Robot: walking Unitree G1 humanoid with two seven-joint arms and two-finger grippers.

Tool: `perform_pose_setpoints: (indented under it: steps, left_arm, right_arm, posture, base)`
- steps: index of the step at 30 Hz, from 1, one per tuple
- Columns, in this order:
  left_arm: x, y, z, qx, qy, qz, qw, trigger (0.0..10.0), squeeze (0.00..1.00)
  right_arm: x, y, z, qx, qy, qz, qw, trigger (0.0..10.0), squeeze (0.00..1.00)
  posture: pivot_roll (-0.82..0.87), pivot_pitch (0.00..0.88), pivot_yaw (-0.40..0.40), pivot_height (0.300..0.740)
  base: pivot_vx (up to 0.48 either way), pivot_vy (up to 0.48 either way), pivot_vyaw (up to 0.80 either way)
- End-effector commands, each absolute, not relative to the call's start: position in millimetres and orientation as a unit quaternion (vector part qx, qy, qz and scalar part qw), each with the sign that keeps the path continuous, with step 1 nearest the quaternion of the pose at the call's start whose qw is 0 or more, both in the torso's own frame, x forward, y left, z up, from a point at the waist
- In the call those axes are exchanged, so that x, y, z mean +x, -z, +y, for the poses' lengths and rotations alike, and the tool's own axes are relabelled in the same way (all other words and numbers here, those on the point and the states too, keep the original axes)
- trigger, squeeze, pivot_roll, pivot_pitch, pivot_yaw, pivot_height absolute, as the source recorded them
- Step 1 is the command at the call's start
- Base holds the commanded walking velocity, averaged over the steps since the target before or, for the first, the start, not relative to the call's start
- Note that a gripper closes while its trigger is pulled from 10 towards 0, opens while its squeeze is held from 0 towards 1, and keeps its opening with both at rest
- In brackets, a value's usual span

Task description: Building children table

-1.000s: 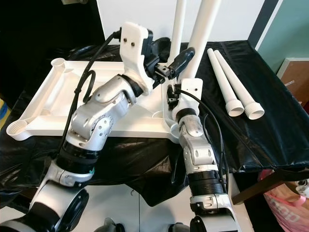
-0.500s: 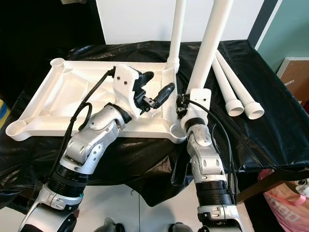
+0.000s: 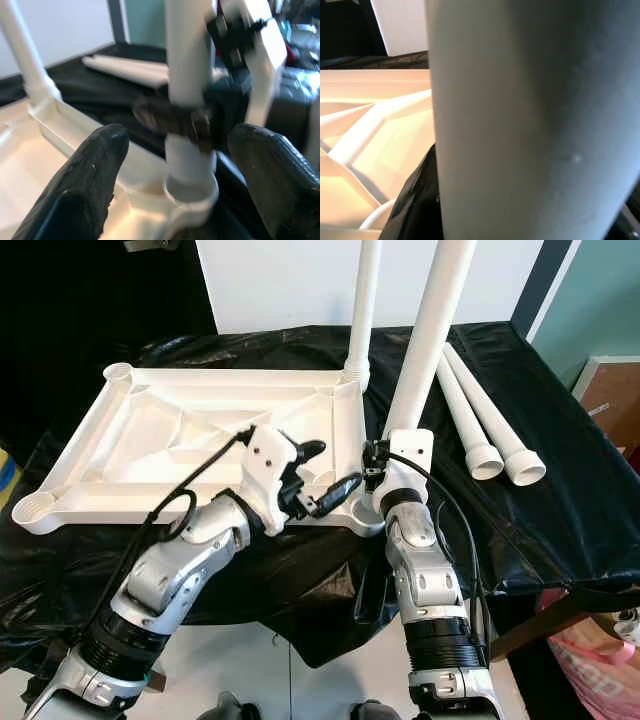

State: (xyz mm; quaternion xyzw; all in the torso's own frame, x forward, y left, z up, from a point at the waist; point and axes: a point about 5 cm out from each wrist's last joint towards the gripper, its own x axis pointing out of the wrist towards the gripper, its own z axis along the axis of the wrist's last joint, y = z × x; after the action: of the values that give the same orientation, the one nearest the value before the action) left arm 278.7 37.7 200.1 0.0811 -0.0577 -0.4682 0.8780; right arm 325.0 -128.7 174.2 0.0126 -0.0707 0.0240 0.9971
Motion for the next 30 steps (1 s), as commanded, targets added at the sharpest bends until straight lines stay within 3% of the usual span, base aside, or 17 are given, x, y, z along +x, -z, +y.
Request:
perform_pose_setpoints:
  steps: [1,8,30]
  left_arm:
    - [269,-185,36,0.111,0.522,-0.021,0.846,10.0,0.0]
    - [266,-169,40,0.144,0.527,0.012,0.838,10.0,0.0]
    - [258,-166,35,0.135,0.533,0.03,0.834,10.0,0.0]
  right_arm:
    - [323,-174,-128,0.01,-0.027,-0.075,0.997,10.0,0.0]
    - [323,-169,-126,0.008,-0.032,-0.069,0.997,10.0,0.0]
    - [325,-165,-116,-0.014,-0.07,-0.063,0.996,10.0,0.0]
  posture:
    - [-0.11,0.081,0.021,0.74]
    - [-0.11,0.082,0.02,0.74]
    - [-0.1,0.101,0.009,0.74]
  base:
    - [0.0,0.0,0.0]
    - [0.0,0.0,0.0]
    - [0.0,0.0,0.0]
